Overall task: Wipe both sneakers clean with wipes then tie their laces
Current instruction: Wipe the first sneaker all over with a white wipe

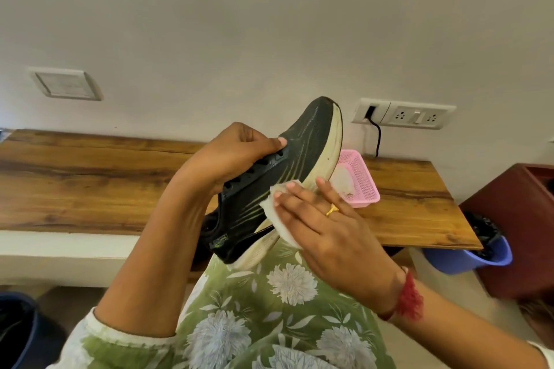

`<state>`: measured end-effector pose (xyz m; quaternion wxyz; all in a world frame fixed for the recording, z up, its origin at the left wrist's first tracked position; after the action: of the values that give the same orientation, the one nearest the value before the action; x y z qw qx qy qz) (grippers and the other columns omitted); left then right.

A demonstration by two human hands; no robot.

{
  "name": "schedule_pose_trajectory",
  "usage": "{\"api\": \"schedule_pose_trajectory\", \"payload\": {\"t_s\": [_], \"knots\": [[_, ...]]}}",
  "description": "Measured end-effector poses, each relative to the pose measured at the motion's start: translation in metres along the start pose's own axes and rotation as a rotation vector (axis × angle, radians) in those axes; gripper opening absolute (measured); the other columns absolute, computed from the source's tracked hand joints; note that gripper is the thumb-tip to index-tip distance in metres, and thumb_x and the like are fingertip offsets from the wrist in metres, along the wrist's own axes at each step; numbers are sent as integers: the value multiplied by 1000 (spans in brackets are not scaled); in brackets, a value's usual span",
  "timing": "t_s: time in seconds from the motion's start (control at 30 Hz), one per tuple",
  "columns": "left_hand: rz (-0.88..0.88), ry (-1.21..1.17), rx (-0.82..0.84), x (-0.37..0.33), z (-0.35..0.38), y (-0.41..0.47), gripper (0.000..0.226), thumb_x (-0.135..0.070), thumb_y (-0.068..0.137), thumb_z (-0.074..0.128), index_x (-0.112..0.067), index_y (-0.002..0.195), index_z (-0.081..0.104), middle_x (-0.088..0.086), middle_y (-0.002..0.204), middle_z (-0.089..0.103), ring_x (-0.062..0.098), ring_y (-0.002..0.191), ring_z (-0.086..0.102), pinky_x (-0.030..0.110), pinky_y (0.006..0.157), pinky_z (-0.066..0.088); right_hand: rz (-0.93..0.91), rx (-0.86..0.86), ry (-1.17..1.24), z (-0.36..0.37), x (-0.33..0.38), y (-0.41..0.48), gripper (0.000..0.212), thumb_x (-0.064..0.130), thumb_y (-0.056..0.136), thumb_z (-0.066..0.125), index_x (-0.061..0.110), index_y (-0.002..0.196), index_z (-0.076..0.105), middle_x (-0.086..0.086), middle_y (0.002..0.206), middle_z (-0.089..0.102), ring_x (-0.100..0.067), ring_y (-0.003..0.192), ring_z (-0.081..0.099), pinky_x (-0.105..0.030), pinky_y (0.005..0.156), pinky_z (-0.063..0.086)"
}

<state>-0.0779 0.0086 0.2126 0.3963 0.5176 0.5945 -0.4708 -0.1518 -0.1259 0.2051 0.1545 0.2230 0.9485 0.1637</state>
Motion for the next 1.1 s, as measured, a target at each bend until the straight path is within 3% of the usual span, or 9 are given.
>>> {"api": "schedule_pose_trajectory", "payload": {"t_s": [0.13,0.23,0.33,0.4,0.47,0.63,0.87,1.0,1.1], "knots": [[13,17,30,-2,2,-1,49,-36,92,60,-19,46,61,5,51,51,19,45,45,22,47,36,178,-64,17,-9,-27,6,44,15,85,46,1,125,56,-16,131,56,-27,127,46,-40,118,10],[27,38,10,-6,5,0,41,-38,93,58,-15,59,65,8,57,50,21,49,44,23,49,32,16,46,110,7,3,2,43,16,84,46,4,125,57,-12,130,58,-23,123,52,-40,119,11],[9,74,60,-3,11,-1,44,-46,92,56,-12,68,71,6,59,56,21,54,46,26,52,35,155,-15,709,-15,-7,5,38,20,90,43,14,123,61,8,130,57,-5,119,53,-29,116,21],[-10,113,113,1,16,-3,52,-49,91,57,-1,78,70,15,64,55,24,54,46,27,53,35,384,-230,1088,-39,-43,5,33,29,93,45,23,119,64,10,113,66,-4,89,63,-26,88,46],[-41,159,111,6,17,-3,45,-44,87,63,0,81,68,7,63,62,18,51,57,22,49,40,576,-454,1300,-56,-81,-3,25,34,94,49,31,106,71,6,96,71,-12,74,62,-27,67,49],[23,206,92,5,11,-3,18,-29,80,75,-15,90,70,-1,81,74,14,76,71,24,69,53,874,-615,1500,-43,-124,-22,30,22,97,43,6,111,64,-11,117,67,-27,112,61,-44,100,46],[80,516,86,9,3,-7,26,-18,83,72,-16,109,68,1,105,70,19,98,65,43,92,51,887,-691,1790,-42,-131,-23,33,27,98,40,11,123,55,-8,127,61,-24,116,59,-36,76,55],[86,515,113,17,13,-3,32,-21,87,69,-19,119,64,0,113,66,19,108,59,39,97,47,839,-653,1754,-45,-127,-12,28,21,99,40,8,116,59,-9,120,65,-24,113,61,-36,86,53],[132,533,130,21,22,-3,10,-21,90,65,-25,99,67,-4,95,68,15,95,61,31,85,47,777,-573,1669,-47,-121,-1,32,18,100,39,2,121,56,-11,123,63,-25,115,59,-39,91,51]]}}
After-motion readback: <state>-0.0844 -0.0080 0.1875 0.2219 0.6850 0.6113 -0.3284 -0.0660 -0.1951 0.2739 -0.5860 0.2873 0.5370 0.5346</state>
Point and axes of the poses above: each hand's wrist, its own y-axis towards the middle knuckle, its own z-axis out of the palm, x = y × z, the point moved 8 cm from there along y, towards the middle knuckle
